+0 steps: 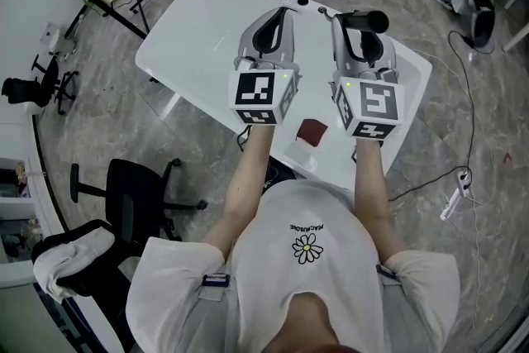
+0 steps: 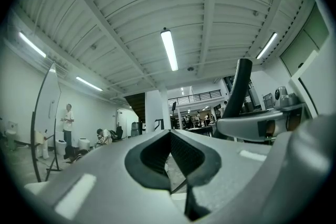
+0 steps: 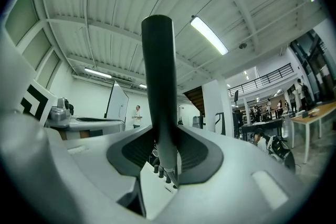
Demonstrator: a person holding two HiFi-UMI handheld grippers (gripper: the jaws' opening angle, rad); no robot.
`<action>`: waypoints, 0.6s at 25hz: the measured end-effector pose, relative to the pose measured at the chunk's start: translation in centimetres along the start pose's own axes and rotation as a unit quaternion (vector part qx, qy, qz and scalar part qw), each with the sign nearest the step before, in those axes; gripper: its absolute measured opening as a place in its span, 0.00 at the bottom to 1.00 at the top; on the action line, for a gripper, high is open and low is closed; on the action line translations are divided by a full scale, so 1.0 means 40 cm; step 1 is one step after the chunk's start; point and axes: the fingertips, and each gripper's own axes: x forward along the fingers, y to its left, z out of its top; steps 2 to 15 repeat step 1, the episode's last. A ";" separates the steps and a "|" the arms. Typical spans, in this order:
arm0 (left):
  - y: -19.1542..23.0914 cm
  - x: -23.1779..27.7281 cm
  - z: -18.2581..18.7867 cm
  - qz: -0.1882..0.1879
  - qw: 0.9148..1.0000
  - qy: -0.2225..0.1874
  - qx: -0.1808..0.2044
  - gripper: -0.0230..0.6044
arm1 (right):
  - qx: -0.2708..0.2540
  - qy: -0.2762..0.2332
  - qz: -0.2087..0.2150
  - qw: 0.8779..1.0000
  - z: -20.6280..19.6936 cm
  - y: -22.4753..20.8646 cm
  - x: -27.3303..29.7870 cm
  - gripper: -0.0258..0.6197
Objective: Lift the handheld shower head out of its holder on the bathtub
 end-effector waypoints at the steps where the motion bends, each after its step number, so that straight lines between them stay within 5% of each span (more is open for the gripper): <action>1: -0.004 0.001 0.002 -0.001 1.000 -0.002 -0.001 0.04 | -0.001 -0.001 0.001 1.000 0.002 -0.001 -0.001 0.28; 15: -0.004 0.001 0.002 -0.001 1.000 -0.002 -0.001 0.04 | -0.001 -0.001 0.001 1.000 0.002 -0.001 -0.001 0.28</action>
